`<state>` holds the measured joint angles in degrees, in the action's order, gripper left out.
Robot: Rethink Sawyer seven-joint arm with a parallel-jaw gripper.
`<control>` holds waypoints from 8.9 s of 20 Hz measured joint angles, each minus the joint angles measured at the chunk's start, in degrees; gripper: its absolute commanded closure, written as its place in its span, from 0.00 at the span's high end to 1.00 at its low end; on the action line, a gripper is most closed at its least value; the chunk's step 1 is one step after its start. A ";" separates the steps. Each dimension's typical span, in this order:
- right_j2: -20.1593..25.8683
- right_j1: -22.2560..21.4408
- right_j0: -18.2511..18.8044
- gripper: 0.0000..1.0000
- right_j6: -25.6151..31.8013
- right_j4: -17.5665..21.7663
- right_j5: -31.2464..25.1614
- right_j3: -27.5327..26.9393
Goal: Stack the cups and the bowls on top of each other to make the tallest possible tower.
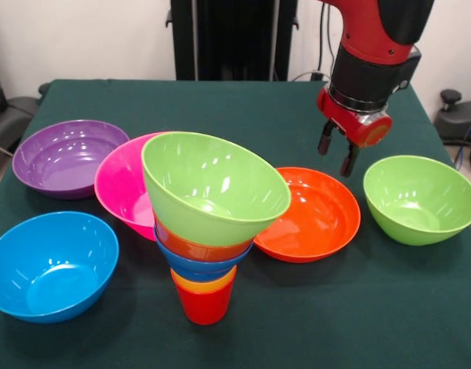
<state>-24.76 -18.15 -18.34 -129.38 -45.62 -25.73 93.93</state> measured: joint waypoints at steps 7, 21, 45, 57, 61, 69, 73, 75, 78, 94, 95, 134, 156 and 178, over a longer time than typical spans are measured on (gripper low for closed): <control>0.52 0.83 0.29 1.00 0.00 0.00 3.30 0.16; 3.64 0.45 3.37 1.00 0.00 -0.02 13.58 2.73; 4.72 0.82 2.73 1.00 -0.73 -0.06 12.62 2.80; 3.93 1.09 2.24 1.00 -3.21 -0.04 11.29 2.81; 3.89 1.82 2.23 1.00 -3.29 -0.04 11.28 2.80; 3.91 2.44 2.64 0.00 -3.29 -0.04 11.54 2.83; 3.90 1.96 3.28 0.00 -3.29 -0.05 11.91 2.83; 3.90 1.92 3.34 0.00 -3.29 -0.05 11.91 2.82; 3.89 1.92 3.25 0.00 -3.29 -0.05 11.91 2.83; -1.52 1.55 -0.12 0.00 -3.46 0.00 2.27 2.80; -1.86 1.47 -0.35 0.00 -3.54 0.04 1.24 2.81; -10.82 -3.65 -1.72 0.00 -3.78 9.35 -10.71 4.79; -10.90 -5.35 -1.70 0.00 -3.78 10.60 -11.00 8.99; -9.93 -6.77 0.37 1.00 -3.78 10.58 -8.28 11.74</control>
<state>-34.68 -24.92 -17.97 -133.16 -35.04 -34.01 105.68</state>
